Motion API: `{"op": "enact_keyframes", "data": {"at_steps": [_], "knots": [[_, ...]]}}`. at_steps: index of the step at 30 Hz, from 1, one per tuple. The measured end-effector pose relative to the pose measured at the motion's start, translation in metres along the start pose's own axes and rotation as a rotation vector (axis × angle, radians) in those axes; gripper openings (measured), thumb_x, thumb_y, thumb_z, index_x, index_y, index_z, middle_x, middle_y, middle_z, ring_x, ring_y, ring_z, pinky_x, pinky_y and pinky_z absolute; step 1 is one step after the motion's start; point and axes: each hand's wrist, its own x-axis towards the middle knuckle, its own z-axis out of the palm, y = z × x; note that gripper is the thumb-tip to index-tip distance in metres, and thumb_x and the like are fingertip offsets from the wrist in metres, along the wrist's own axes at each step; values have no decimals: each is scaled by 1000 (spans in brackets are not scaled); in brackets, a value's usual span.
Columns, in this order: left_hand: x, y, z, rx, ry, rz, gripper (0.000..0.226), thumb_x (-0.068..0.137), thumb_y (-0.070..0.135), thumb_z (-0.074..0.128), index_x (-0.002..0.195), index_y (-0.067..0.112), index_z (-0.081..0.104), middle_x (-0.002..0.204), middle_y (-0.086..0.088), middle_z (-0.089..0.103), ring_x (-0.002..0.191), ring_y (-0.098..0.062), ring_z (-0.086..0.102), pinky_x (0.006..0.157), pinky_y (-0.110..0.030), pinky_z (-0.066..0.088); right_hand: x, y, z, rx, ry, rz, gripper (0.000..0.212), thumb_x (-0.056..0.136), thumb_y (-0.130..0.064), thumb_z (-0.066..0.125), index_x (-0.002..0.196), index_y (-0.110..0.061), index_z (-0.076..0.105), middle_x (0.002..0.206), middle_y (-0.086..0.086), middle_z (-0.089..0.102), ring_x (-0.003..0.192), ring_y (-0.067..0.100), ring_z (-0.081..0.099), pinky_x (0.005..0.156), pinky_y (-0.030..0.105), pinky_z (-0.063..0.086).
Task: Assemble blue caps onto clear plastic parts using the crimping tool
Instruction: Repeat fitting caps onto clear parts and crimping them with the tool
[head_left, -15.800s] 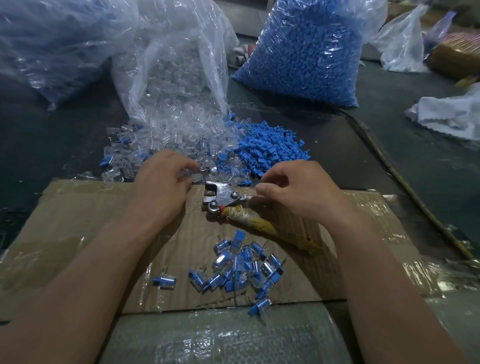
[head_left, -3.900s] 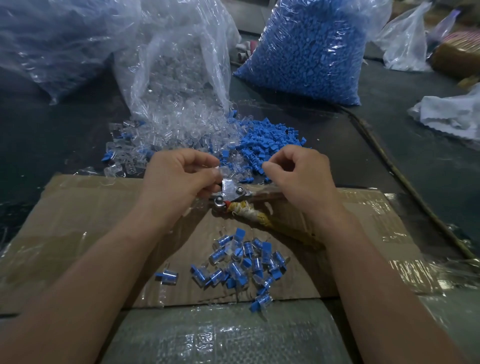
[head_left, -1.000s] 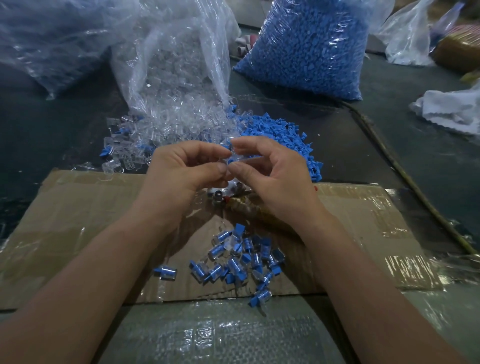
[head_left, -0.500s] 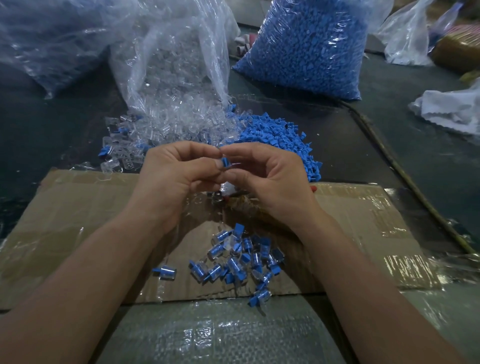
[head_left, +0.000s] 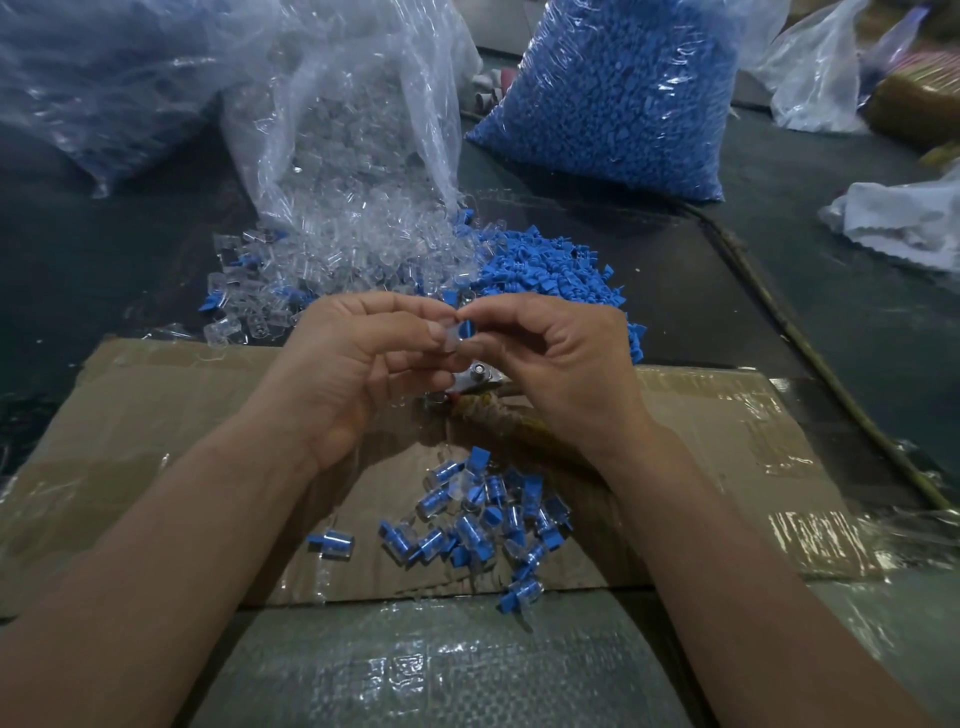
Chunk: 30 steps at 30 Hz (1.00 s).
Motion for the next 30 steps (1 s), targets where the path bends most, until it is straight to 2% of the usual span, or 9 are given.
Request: {"op": "enact_keyframes", "data": {"at_steps": [6, 10, 16, 20, 27, 30], "knots": [[1, 0, -1, 8, -2, -10, 11, 52, 10, 66, 62, 10, 71, 67, -12, 70, 59, -20, 67, 51, -22, 54, 0, 1, 0, -102, 34, -68, 22, 75, -5, 68, 97, -1, 69, 87, -7, 63, 85, 9, 62, 77, 20, 53], [0, -1, 1, 47, 29, 1, 18, 55, 10, 66, 72, 6, 66, 64, -11, 69, 55, -21, 67, 48, -22, 53, 0, 2, 2, -138, 35, -79, 22, 75, -4, 68, 97, -1, 70, 88, 4, 69, 87, 10, 62, 77, 23, 53], [-1, -1, 2, 48, 52, 32, 10, 54, 11, 67, 64, 10, 69, 64, -13, 69, 55, -20, 67, 48, -22, 53, 0, 2, 1, -143, 29, -71, 22, 76, -5, 68, 97, -1, 70, 89, 6, 71, 86, 10, 63, 76, 23, 53], [-1, -1, 3, 75, 44, 18, 17, 54, 9, 66, 70, 6, 65, 62, -10, 69, 53, -19, 67, 46, -20, 52, 0, 0, 0, -165, 8, -81, 21, 76, -6, 68, 96, -1, 70, 89, 7, 71, 86, 11, 63, 76, 25, 53], [-1, 1, 3, 125, 42, -18, 18, 51, 7, 64, 68, 4, 59, 54, -8, 64, 45, -16, 62, 42, -18, 50, 0, -3, 2, -166, -45, -96, 22, 75, -6, 66, 96, 0, 70, 86, 9, 71, 86, 12, 61, 76, 26, 51], [-1, 0, 5, 116, 41, -1, 12, 59, 3, 64, 69, 3, 59, 54, -8, 64, 45, -15, 61, 43, -18, 50, 0, -3, 0, -169, -61, -76, 23, 75, -9, 69, 96, -2, 70, 86, 6, 71, 84, 11, 62, 74, 25, 52]]}}
